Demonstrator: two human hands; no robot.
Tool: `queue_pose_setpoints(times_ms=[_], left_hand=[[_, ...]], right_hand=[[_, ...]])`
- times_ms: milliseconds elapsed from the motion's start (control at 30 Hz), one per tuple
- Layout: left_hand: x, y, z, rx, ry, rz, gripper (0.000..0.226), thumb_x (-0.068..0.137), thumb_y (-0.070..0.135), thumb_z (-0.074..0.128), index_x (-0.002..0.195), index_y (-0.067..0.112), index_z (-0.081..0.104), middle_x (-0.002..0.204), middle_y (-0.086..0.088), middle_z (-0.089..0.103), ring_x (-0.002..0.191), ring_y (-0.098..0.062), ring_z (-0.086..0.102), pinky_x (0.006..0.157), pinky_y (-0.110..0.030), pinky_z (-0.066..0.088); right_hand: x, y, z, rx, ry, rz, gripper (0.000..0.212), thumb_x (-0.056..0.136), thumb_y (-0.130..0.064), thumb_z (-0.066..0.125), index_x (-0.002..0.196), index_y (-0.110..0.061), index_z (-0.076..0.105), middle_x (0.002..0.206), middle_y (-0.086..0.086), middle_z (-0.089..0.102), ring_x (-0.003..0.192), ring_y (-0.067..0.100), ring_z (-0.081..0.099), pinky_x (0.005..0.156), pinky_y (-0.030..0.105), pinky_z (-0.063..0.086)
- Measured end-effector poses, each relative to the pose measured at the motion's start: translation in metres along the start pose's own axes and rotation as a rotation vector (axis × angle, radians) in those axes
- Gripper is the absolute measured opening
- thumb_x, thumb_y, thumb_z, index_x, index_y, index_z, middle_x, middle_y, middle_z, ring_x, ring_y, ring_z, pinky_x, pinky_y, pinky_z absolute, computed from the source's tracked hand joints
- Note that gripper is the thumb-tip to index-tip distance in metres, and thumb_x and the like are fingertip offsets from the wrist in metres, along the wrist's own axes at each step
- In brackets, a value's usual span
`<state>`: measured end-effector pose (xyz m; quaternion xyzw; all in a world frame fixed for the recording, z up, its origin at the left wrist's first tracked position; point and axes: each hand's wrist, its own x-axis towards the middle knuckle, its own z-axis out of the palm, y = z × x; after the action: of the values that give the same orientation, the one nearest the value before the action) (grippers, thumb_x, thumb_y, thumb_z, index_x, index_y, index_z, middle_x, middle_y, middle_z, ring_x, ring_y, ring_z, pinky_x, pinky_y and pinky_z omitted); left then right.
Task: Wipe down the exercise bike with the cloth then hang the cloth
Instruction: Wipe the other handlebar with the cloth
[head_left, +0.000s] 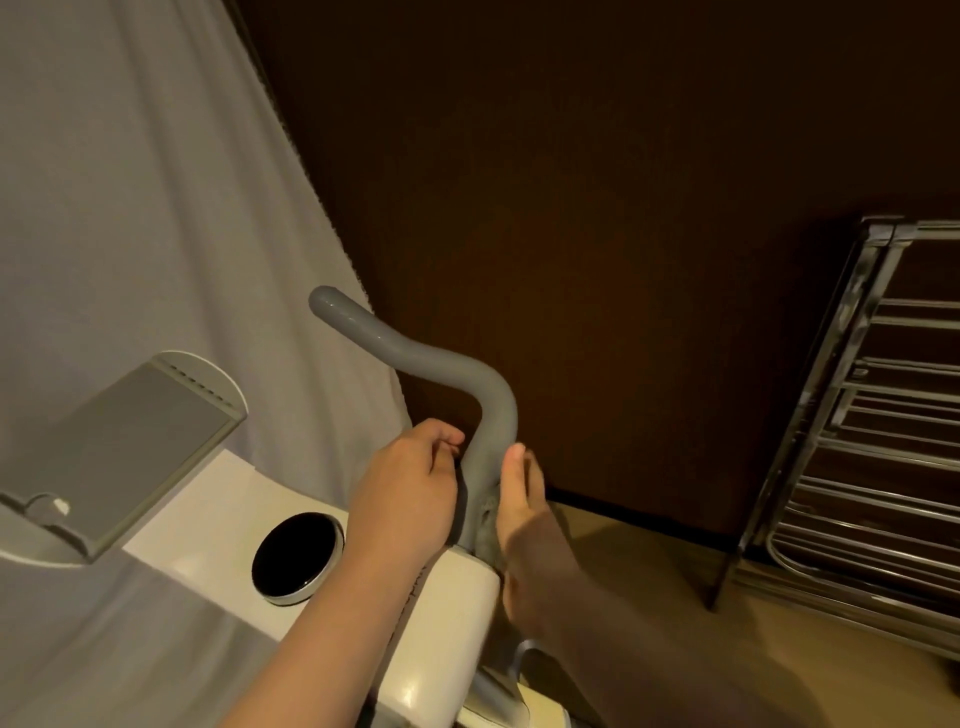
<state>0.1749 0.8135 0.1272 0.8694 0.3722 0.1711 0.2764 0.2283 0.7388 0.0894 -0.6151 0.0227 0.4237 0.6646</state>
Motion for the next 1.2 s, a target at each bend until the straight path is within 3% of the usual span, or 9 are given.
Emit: queue_pose_setpoints(times_ms=[167, 233, 367, 467, 567, 667, 833, 1100, 1200], left_hand=[[-0.002, -0.002, 0.0, -0.002, -0.004, 0.002, 0.026, 0.102, 0.024, 0.039, 0.112, 0.034, 0.06, 0.108, 0.013, 0.062, 0.097, -0.009, 0.057, 0.084, -0.035, 0.051], [-0.001, -0.001, 0.001, 0.013, -0.013, 0.001, 0.026, 0.102, 0.025, 0.038, 0.113, 0.034, 0.06, 0.109, 0.013, 0.062, 0.095, -0.008, 0.057, 0.083, -0.033, 0.052], [0.0, 0.0, 0.0, 0.057, -0.038, 0.022, 0.027, 0.102, 0.024, 0.037, 0.114, 0.033, 0.06, 0.106, 0.012, 0.062, 0.092, -0.01, 0.057, 0.08, -0.034, 0.051], [-0.002, -0.002, -0.001, 0.081, -0.044, 0.029, 0.026, 0.102, 0.026, 0.037, 0.111, 0.034, 0.06, 0.103, 0.011, 0.063, 0.089, -0.011, 0.058, 0.08, -0.038, 0.053], [-0.001, 0.0, 0.0, 0.15, -0.079, 0.042, 0.024, 0.102, 0.028, 0.036, 0.11, 0.034, 0.058, 0.098, 0.01, 0.063, 0.085, -0.01, 0.058, 0.076, -0.038, 0.053], [-0.001, 0.001, -0.001, 0.202, -0.098, 0.069, 0.024, 0.102, 0.03, 0.035, 0.115, 0.033, 0.055, 0.097, 0.009, 0.063, 0.084, -0.011, 0.057, 0.072, -0.036, 0.051], [-0.003, 0.001, -0.002, 0.176, -0.094, 0.079, 0.024, 0.102, 0.031, 0.035, 0.113, 0.035, 0.055, 0.094, 0.01, 0.063, 0.08, -0.009, 0.057, 0.068, -0.033, 0.05], [-0.004, 0.001, -0.004, 0.173, -0.138, 0.096, 0.023, 0.103, 0.032, 0.035, 0.116, 0.035, 0.054, 0.094, 0.009, 0.064, 0.079, -0.007, 0.059, 0.072, -0.036, 0.054], [-0.001, 0.001, -0.008, 0.167, -0.198, 0.129, 0.026, 0.103, 0.03, 0.035, 0.122, 0.034, 0.053, 0.102, 0.009, 0.064, 0.081, 0.0, 0.054, 0.074, -0.025, 0.048]], right_hand=[[0.015, -0.002, 0.001, 0.024, 0.033, 0.04, 0.137, 0.029, -0.101, 0.034, 0.137, -0.018, 0.048, 0.111, 0.007, 0.063, 0.101, 0.023, 0.061, 0.091, 0.041, 0.05], [0.003, 0.007, 0.003, -0.058, 0.003, 0.101, 0.142, 0.026, -0.1, 0.029, 0.137, -0.014, 0.047, 0.12, 0.01, 0.061, 0.105, 0.024, 0.06, 0.096, 0.043, 0.049], [0.002, -0.019, -0.005, -0.073, 0.059, 0.0, 0.08, 0.075, -0.079, 0.033, 0.119, -0.015, 0.048, 0.093, 0.001, 0.056, 0.077, 0.011, 0.05, 0.075, 0.027, 0.044], [-0.002, -0.014, -0.005, -0.093, 0.026, -0.08, 0.073, 0.083, -0.071, 0.038, 0.129, -0.015, 0.049, 0.105, 0.0, 0.059, 0.09, 0.014, 0.058, 0.08, 0.026, 0.048], [-0.012, -0.008, -0.004, -0.189, -0.067, -0.091, 0.047, 0.089, -0.061, 0.041, 0.114, -0.021, 0.045, 0.092, -0.004, 0.056, 0.081, 0.007, 0.055, 0.071, 0.018, 0.047], [-0.001, -0.017, -0.006, -0.121, -0.032, -0.137, 0.057, 0.091, -0.059, 0.046, 0.132, -0.02, 0.041, 0.109, 0.004, 0.06, 0.095, 0.016, 0.06, 0.079, 0.028, 0.049], [-0.009, 0.0, -0.002, -0.084, -0.091, -0.178, 0.037, 0.093, -0.048, 0.053, 0.117, -0.02, 0.05, 0.096, 0.002, 0.064, 0.081, 0.013, 0.063, 0.067, 0.024, 0.052], [-0.016, 0.006, -0.006, -0.07, -0.13, -0.152, 0.042, 0.086, -0.061, 0.052, 0.102, -0.023, 0.052, 0.089, -0.002, 0.061, 0.076, 0.008, 0.061, 0.061, 0.02, 0.049], [0.0, -0.017, -0.011, 0.018, -0.11, -0.116, 0.047, 0.088, -0.064, 0.048, 0.111, -0.022, 0.049, 0.099, 0.002, 0.061, 0.085, 0.013, 0.06, 0.067, 0.025, 0.048]])
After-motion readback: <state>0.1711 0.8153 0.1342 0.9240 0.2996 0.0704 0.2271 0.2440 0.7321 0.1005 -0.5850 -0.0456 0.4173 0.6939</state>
